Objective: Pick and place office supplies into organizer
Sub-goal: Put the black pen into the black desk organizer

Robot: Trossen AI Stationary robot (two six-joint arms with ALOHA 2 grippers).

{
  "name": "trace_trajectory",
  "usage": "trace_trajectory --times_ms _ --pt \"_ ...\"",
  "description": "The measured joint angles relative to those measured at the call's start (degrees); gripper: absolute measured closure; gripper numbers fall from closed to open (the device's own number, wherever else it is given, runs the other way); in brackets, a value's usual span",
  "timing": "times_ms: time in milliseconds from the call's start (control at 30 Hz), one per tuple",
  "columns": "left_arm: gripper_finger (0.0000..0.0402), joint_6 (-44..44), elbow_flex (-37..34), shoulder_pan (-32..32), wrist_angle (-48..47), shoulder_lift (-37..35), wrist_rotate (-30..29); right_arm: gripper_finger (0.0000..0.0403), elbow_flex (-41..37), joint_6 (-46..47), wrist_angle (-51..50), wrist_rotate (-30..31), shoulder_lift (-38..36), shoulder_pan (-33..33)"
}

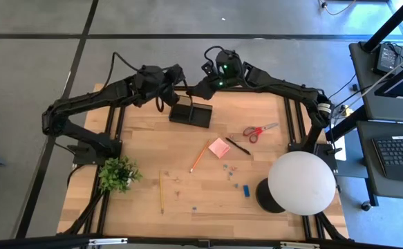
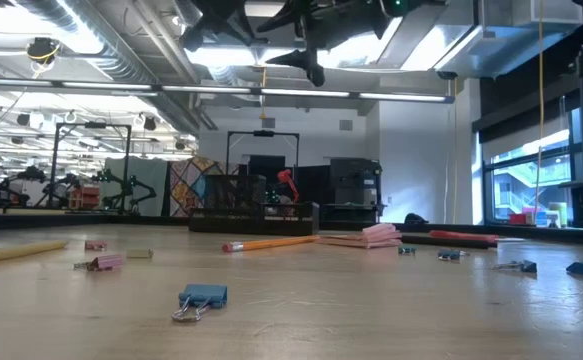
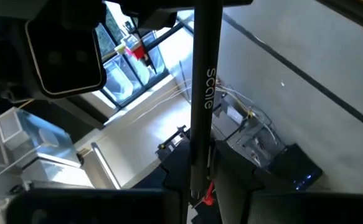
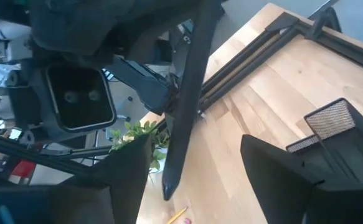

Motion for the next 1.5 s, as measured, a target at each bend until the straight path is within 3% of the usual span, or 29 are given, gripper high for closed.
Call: trace_trajectory --times_ms 433,833,1267,1500 --pt "0.0352 -0.46 0.0 0.0 -0.07 0.0 0.17 0.0273 0.0 -1.53 0.11 -1.27 0.0 0.42" --pt "0.0352 -0.53 0.0 0.0 -0.11 0.0 0.08 0.0337 0.0 -2.0 0.31 -2.74 0.0 0.5" --pt "0.0349 0.59 0.0 -0.04 0.01 -0.07 0.04 0.0353 -0.04 -3.54 0.04 -3.03 0.0 0.44" --pt "0.03 0.24 0.0 0.0 -0.11 0.0 0.0 0.0353 -0.04 -4.78 0.69 -3.86 -0.04 0.59"
